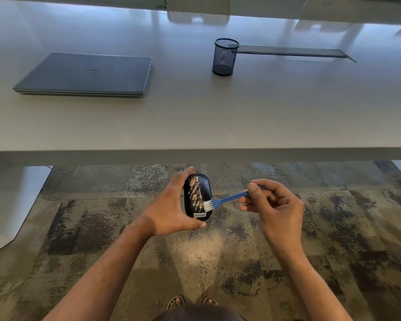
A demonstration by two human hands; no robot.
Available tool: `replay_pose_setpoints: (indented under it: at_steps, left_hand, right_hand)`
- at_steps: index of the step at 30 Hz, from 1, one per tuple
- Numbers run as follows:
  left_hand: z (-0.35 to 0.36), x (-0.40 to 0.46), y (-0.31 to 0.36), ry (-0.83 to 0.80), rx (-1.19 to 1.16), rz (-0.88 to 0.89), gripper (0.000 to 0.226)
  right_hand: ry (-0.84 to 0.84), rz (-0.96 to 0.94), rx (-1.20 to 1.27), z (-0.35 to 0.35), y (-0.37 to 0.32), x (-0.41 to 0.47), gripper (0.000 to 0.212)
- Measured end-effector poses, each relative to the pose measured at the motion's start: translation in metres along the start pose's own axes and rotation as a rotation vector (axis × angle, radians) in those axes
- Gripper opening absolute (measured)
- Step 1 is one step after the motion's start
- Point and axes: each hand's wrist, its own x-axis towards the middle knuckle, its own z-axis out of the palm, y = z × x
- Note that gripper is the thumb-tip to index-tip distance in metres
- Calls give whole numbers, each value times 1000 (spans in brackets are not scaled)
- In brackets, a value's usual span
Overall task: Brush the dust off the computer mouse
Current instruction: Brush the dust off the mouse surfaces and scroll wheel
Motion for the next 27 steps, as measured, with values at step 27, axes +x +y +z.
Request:
replay_pose_setpoints:
  at_steps: [27]
  left_hand:
    - [-6,12,3,-15,30,23,123]
  right_hand:
    - [-199,-124,2,19,13,-6,23]
